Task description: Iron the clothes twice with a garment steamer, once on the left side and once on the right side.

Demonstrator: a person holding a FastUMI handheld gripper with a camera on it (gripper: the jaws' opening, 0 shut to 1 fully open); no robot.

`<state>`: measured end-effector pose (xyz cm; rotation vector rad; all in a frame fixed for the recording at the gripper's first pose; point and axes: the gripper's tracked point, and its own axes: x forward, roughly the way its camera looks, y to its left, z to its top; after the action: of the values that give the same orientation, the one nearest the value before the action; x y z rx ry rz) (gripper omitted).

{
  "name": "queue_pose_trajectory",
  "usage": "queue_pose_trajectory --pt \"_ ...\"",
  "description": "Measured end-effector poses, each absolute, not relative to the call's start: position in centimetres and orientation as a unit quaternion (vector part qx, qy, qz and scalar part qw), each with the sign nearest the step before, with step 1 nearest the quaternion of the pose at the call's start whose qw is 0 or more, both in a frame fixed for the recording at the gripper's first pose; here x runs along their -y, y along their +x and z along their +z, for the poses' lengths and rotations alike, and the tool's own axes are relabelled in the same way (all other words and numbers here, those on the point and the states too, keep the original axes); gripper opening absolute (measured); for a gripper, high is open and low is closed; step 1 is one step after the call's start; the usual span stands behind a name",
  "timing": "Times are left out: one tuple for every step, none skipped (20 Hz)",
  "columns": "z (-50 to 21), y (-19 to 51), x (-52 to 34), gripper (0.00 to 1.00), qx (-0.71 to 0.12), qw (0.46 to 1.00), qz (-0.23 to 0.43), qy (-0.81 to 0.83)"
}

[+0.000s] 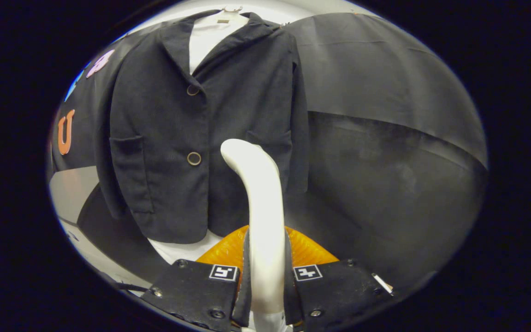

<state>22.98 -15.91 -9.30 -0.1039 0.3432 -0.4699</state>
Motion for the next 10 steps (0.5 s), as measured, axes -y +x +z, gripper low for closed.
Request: queue_pose_trajectory --pt "-9.6 22.8 15.8 0.31 -0.172 0.956 -0.232 -0.051" --pt "-9.8 22.8 15.8 0.31 -0.175 0.955 -0.232 -0.051" --pt "-9.9 23.0 15.7 0.31 -0.179 0.955 -0.232 -0.051" --pt "-10.4 22.8 15.6 0.31 -0.185 0.954 -0.232 -0.048" --pt "-10.8 22.5 15.5 0.31 -0.19 0.953 -0.233 -0.043" --pt "-11.3 22.3 15.4 0.31 -0.195 0.952 -0.234 -0.041" --pt "-11.7 22.1 15.3 0.31 -0.201 0.95 -0.235 -0.041" --pt "-12.4 22.0 15.2 0.31 -0.208 0.949 -0.236 -0.04" --pt "-13.0 21.9 15.2 0.31 -0.215 0.947 -0.236 -0.038" --pt "-13.6 21.8 14.9 0.31 -0.221 0.946 -0.234 -0.034"
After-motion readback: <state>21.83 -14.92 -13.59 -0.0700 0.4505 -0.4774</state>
